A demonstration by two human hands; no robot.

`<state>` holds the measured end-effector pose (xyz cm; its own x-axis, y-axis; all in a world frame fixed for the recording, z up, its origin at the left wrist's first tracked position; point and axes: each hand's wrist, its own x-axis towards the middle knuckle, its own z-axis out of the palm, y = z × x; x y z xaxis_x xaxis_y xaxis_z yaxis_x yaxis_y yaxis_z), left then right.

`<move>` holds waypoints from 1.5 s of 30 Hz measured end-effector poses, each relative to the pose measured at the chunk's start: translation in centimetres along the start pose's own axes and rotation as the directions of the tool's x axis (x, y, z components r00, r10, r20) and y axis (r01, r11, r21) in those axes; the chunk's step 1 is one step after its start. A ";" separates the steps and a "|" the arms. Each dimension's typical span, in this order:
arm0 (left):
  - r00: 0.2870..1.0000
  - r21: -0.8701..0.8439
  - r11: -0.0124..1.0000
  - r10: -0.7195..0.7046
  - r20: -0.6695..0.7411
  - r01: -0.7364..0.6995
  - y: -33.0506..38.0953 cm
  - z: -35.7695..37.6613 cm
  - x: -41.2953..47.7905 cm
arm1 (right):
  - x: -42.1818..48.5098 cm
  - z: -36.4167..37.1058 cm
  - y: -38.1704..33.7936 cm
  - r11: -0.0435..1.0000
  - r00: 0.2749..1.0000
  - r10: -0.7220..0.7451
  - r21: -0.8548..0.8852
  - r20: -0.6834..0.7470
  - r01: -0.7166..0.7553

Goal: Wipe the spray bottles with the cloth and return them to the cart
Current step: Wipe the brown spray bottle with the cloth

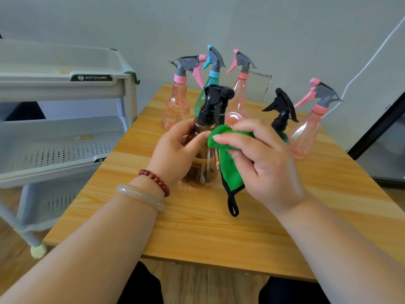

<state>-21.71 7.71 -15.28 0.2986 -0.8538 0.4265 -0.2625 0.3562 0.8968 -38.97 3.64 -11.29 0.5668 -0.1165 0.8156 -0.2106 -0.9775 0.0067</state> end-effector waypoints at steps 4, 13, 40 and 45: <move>1.000 0.004 1.000 -0.016 -0.007 0.016 0.0 0.1 0.0 | 1.7 -0.3 -0.1 0.999 0.992 0.000 -0.054 -0.126 -0.007; 0.997 0.076 0.997 0.002 -0.081 0.004 -0.5 -0.2 0.3 | -0.5 1.3 0.1 0.997 0.997 0.071 0.011 -0.015 -0.071; 0.997 0.096 0.994 -0.049 -0.053 0.054 -0.6 -0.5 -0.1 | -1.5 1.5 3.7 0.881 0.991 0.106 -0.454 -0.087 -0.134; 0.998 0.091 0.995 -0.037 -0.052 0.042 -0.7 -0.4 -0.1 | 0.7 0.7 2.3 0.913 0.972 -0.022 -0.401 -0.235 -0.076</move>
<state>-21.21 7.67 -15.85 0.3558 -0.8453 0.3986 -0.3322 0.2842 0.8994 -38.48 1.17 -11.12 0.3680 -0.0502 0.9285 -0.5548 -0.8132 0.1760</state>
